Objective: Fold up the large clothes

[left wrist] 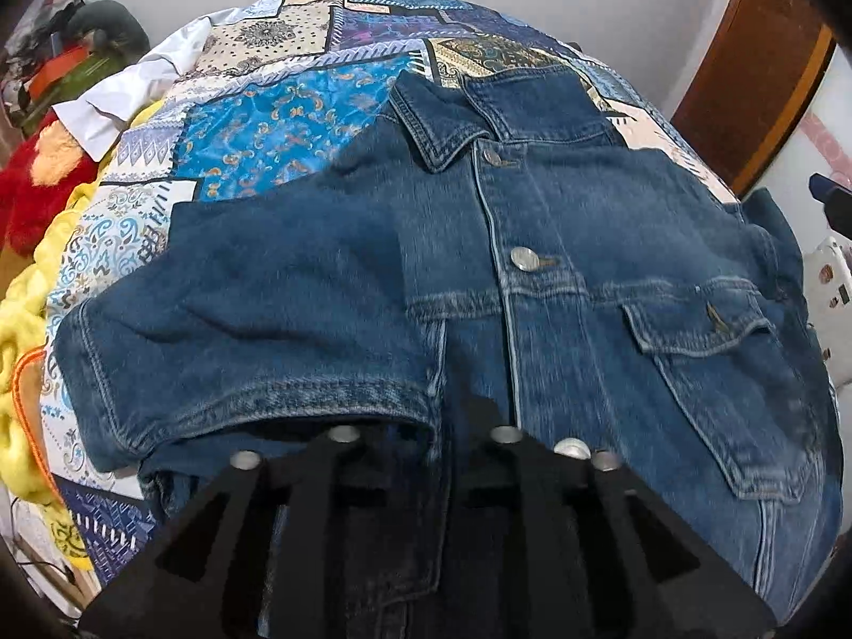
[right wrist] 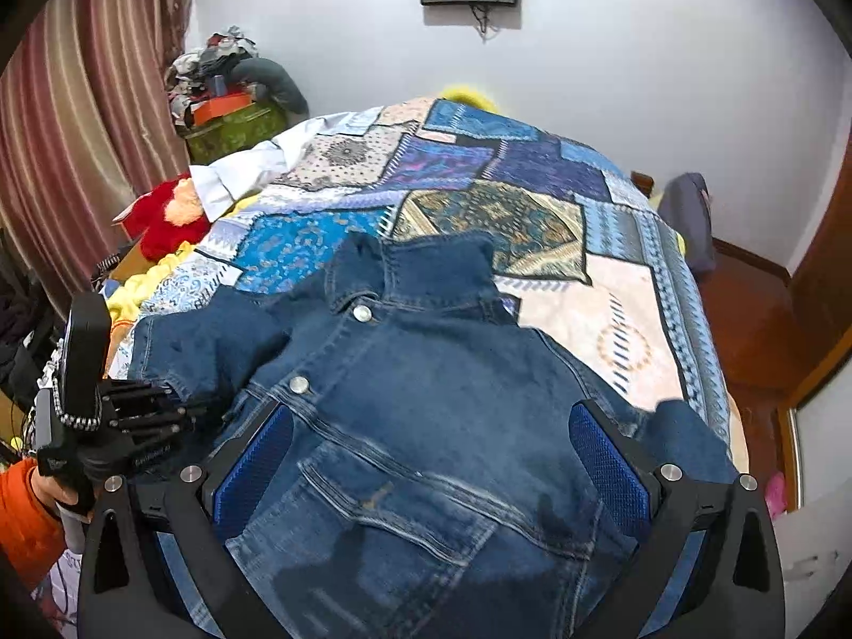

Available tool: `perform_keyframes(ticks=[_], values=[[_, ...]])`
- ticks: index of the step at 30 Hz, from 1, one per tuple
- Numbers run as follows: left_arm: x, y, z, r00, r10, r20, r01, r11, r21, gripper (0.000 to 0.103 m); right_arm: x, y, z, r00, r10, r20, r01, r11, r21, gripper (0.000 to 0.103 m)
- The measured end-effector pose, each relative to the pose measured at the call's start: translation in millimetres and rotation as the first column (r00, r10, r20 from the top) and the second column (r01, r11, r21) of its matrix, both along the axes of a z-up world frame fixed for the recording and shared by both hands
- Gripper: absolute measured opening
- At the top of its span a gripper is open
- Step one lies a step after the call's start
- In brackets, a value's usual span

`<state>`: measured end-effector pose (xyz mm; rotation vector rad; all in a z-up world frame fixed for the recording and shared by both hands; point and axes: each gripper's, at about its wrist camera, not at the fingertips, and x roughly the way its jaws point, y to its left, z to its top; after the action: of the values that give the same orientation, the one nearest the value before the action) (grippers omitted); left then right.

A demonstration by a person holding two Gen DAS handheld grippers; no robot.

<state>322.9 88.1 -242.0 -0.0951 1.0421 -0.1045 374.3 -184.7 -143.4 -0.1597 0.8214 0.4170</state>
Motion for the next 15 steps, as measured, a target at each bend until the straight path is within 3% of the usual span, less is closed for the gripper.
perform_keyframes(ticks=[1, 4, 7, 10, 15], values=[[-4, 6, 3, 1.000, 0.011, 0.003, -0.011, 1.000, -0.006, 0.048, 0, -1, -2, 1.000, -0.003, -0.002, 0.003, 1.000, 0.002, 0.103], [-22, 35, 16, 0.994, 0.096, 0.051, -0.093, 0.994, -0.055, 0.068, 0, -3, -5, 1.000, -0.008, -0.013, 0.008, 1.000, 0.016, 0.103], [-37, 74, 28, 0.979, 0.195, 0.063, -0.187, 0.975, -0.124, 0.072, 2, 2, -7, 1.000, -0.005, -0.020, 0.005, 1.000, 0.025, 0.103], [-46, 120, 32, 0.944, 0.321, 0.071, -0.308, 0.940, -0.145, 0.072, 4, 9, -8, 1.000, 0.004, -0.022, -0.003, 1.000, 0.030, 0.103], [-44, 180, 6, 0.891, 0.455, -0.006, -0.450, 0.878, -0.163, 0.072, 5, 21, -8, 0.999, 0.023, -0.022, -0.022, 0.999, 0.042, 0.103]])
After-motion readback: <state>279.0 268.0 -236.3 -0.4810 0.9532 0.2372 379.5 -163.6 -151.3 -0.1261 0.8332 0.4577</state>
